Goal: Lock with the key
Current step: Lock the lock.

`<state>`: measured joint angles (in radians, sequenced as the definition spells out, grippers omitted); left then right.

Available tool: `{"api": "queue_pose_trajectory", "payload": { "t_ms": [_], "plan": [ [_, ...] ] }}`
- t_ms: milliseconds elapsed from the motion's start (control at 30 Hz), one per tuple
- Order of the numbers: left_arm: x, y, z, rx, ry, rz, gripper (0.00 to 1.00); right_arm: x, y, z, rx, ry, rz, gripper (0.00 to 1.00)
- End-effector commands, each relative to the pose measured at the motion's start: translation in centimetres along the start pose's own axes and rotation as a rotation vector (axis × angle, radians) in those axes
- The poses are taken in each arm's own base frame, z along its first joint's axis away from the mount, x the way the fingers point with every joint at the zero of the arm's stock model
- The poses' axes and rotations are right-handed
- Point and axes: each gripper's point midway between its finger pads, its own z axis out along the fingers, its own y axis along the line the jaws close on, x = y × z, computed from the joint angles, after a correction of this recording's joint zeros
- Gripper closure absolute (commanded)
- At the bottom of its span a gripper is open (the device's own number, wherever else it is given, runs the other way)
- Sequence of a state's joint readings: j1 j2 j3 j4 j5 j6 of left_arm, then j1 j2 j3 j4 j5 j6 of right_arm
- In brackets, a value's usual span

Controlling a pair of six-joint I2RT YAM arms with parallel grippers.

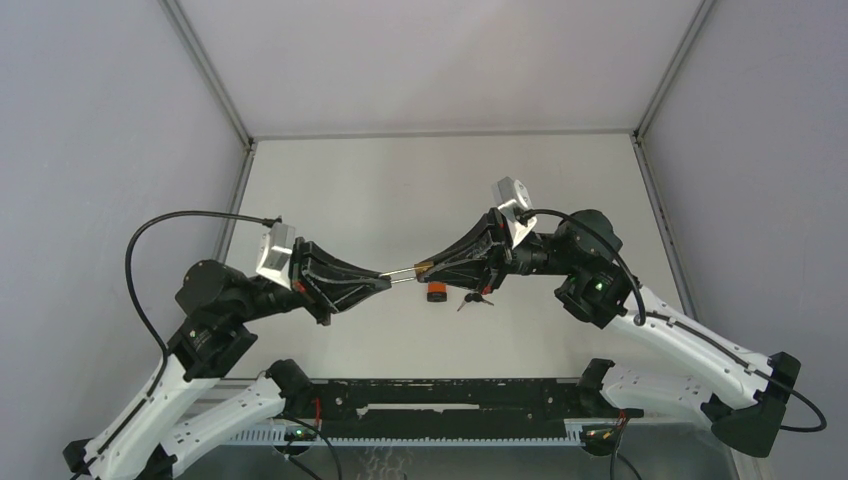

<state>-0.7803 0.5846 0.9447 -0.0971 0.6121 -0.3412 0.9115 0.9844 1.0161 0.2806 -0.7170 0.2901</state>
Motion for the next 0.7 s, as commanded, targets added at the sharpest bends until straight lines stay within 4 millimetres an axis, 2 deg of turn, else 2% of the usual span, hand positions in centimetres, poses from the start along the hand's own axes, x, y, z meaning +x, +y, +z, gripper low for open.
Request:
{"api": "queue_pose_trajectory", "payload": {
  "t_ms": [0, 133, 467, 667],
  "plan": [
    [-2.1, -1.5, 0.7, 0.076, -0.087, 0.041, 1.0, -0.5, -0.3, 1.0, -0.006, -0.032, -0.04, 1.0],
    [-2.1, -1.0, 0.9, 0.065, -0.112, 0.108, 1.0, -0.2, -0.1, 2.0, -0.021, -0.044, -0.025, 1.0],
    [2.4, 1.5, 1.7, 0.006, -0.014, 0.054, 1.0, -1.2, 0.1, 3.4, -0.024, -0.112, -0.018, 1.0],
    [3.4, 1.2, 2.5, 0.038, 0.007, 0.046, 1.0, 0.4, -1.0, 4.1, 0.028, -0.078, -0.004, 1.0]
  ]
}}
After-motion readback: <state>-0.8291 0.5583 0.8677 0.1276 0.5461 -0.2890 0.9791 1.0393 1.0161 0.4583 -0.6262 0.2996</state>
